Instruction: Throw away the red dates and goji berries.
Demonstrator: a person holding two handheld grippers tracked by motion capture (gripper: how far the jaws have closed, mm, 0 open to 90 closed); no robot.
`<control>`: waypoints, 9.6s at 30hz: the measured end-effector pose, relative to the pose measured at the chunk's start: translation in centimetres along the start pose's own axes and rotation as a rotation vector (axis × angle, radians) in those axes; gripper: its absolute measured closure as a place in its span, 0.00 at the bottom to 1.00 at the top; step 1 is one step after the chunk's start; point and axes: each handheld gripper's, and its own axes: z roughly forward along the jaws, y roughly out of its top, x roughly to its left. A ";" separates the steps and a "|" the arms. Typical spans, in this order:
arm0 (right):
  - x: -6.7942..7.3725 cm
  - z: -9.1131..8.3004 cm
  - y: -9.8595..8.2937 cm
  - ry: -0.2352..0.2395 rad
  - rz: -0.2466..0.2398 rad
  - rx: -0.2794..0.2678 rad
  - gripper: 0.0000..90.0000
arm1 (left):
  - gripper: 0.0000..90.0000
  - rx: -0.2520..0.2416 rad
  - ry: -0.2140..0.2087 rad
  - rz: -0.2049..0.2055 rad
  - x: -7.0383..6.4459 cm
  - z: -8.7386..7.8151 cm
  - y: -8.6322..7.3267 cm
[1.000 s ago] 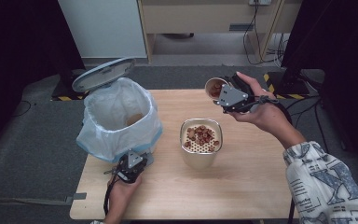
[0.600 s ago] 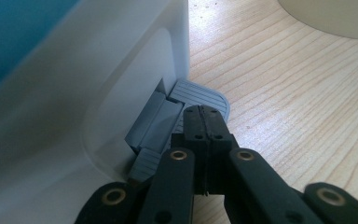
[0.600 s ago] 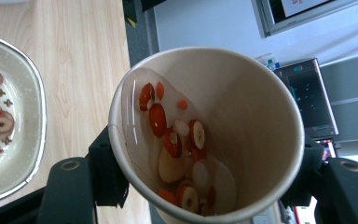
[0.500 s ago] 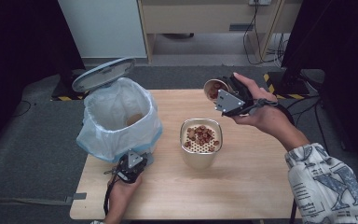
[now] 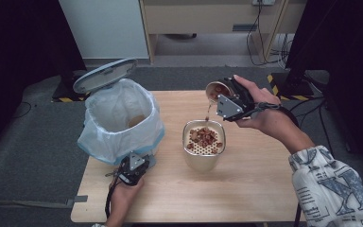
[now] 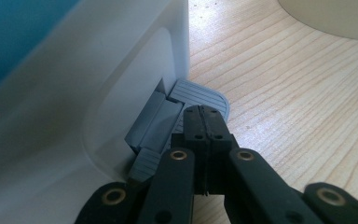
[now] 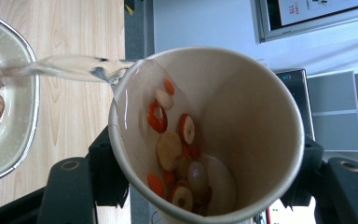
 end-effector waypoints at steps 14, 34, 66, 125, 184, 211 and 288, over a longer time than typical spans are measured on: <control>-0.6 -0.6 0.1 -0.025 -0.017 0.003 0.37 | 1.00 0.003 0.000 -0.001 0.0 0.0 0.0; -0.1 -0.6 0.8 -0.068 -0.220 0.077 0.37 | 1.00 0.002 -0.001 -0.001 0.0 0.0 0.0; 0.1 -0.7 1.2 -0.108 -0.298 0.090 0.37 | 1.00 0.002 0.000 0.000 0.0 0.0 0.0; -0.5 -1.0 1.9 -0.161 -0.490 0.148 0.38 | 1.00 0.005 -0.002 -0.002 0.0 0.0 0.0; 3.5 1.3 1.8 -0.105 -0.667 0.176 0.38 | 1.00 0.003 -0.001 -0.002 0.0 0.0 0.0; 6.2 2.6 1.3 -0.057 -0.739 0.188 0.38 | 1.00 0.003 -0.002 -0.005 0.0 0.0 0.0; -2.3 1.3 -8.4 0.317 0.656 -0.155 0.37 | 1.00 -0.003 -0.009 -0.013 0.1 0.0 0.0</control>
